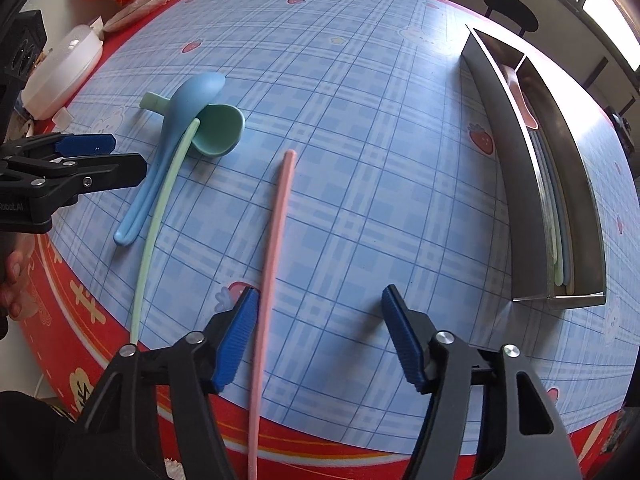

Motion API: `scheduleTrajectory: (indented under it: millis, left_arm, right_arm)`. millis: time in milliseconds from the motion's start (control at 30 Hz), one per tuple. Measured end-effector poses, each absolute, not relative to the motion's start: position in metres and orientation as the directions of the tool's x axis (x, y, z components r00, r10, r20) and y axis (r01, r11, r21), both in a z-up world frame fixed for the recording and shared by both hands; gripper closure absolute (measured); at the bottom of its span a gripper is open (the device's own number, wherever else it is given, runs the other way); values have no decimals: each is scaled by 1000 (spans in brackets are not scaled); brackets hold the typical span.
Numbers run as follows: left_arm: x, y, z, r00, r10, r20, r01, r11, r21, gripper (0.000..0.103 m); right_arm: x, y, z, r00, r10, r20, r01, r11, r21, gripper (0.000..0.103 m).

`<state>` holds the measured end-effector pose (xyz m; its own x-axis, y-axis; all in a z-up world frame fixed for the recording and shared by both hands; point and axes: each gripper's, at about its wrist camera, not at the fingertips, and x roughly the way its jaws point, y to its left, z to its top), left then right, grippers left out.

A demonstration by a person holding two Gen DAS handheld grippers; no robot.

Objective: Organize utensils
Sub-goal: 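Grasp the blue spoon handle with the left tool while the right tool grasps the pink chopstick, then lift the blue spoon with the left tool while the right tool lifts the pink chopstick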

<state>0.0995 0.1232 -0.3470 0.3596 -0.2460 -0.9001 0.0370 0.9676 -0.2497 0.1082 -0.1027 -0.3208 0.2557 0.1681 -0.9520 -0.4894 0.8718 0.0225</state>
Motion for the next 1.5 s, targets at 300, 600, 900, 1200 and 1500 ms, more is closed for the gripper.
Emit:
scheduleTrajectory:
  millis: [300,600,900,1200,1500]
  left_arm:
    - [105,127,-348,351,-292,-890,24,952,-304,50]
    - [110,133,-350,360,-345,-867,3,930,-368,77]
    - [118,121,-358,359,-409,-839,40,905,-425,79]
    - [107,111,-344,389,-384,-837,111,922,-371,92]
    - [100,100,-346,367,-372,-852,150,928,-341,90]
  right_arm:
    - [99,-96,-319,247,214,-945,-499,864,66,84]
    - [95,-99,-319,245,236,-940,-509,857,83,87]
    - [91,-101,-319,245,245,-938,-516,852,88,87]
    - [93,-102,-319,239,260,-936,-517,849,104,87]
    - [94,-101,-319,239,265,-934,-518,849,108,87]
